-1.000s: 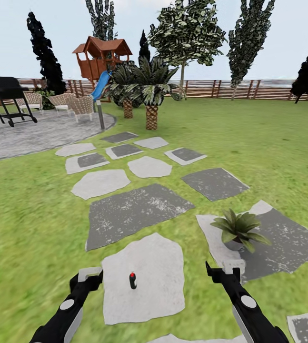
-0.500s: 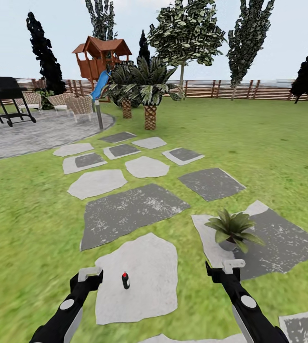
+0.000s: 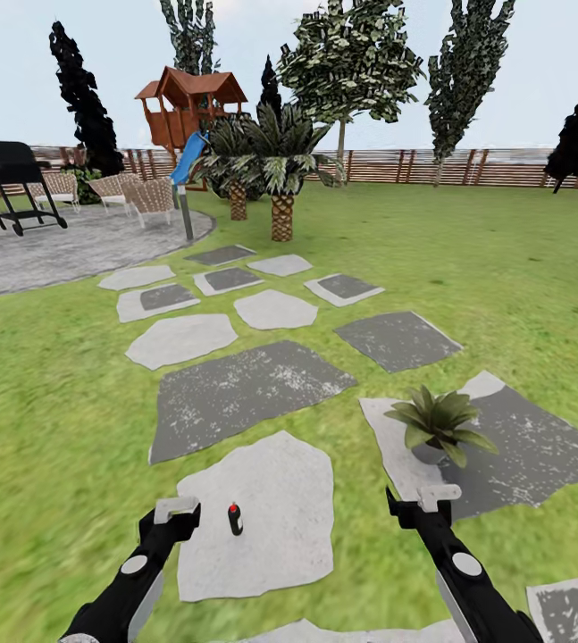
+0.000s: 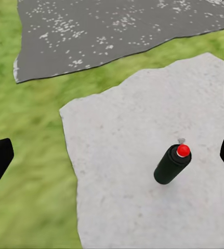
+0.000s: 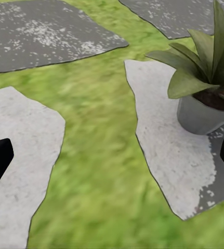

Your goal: Pick up the pesticide atomizer in the garden and spray insectifuge to fully cover both potted plants in the garden.

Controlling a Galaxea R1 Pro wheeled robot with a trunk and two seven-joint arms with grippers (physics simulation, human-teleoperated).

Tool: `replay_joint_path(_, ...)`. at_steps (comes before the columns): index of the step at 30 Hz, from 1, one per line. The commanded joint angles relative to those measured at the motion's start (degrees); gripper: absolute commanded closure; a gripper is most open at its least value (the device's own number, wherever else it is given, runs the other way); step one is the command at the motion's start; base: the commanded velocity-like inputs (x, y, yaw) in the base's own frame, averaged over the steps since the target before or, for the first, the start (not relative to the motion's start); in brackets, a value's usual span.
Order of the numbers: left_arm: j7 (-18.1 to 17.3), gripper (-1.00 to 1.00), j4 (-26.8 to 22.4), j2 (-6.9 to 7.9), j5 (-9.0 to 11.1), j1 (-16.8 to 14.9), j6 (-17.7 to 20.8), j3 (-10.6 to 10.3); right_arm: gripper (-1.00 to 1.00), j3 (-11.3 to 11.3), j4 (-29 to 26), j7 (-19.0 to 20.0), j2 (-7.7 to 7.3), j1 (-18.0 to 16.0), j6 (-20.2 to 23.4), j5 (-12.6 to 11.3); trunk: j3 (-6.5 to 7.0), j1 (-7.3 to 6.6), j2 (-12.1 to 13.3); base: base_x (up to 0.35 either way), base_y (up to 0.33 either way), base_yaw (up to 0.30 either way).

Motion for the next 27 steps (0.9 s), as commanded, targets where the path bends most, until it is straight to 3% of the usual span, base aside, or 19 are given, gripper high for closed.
replay_joint_path(1, 0.06, -1.00, 0.08, -0.35, -0.10, -0.48, -0.18, -0.01, -1.00, 0.00, -0.18, 0.05, -0.01, -0.03, -0.14, 0.01, -0.23, 0.21, -0.43, 0.000, 0.000, 0.000)
replay_joint_path(8, -0.18, -1.00, 0.36, -1.07, -0.21, -2.15, -0.30, -0.06, -1.00, 0.13, -4.90, 0.06, -0.07, -0.03, -0.10, 0.05, -1.49, 1.75, -3.24, 0.000, 0.000, 0.000)
replay_joint_path(16, -0.48, -1.00, 0.07, -1.18, -0.18, -1.51, -2.04, -0.16, -1.00, -0.38, -4.84, -0.18, 0.35, 0.06, 0.02, 0.13, -1.48, 1.74, -3.23, 0.013, -0.004, 0.000)
replay_joint_path(27, -0.42, -1.00, 0.88, -1.27, -0.62, -1.47, -5.57, -0.23, -1.00, -0.29, -4.98, -0.18, -0.34, 0.06, 0.21, 0.01, -1.48, 1.74, -3.23, 0.222, -0.147, 0.040)
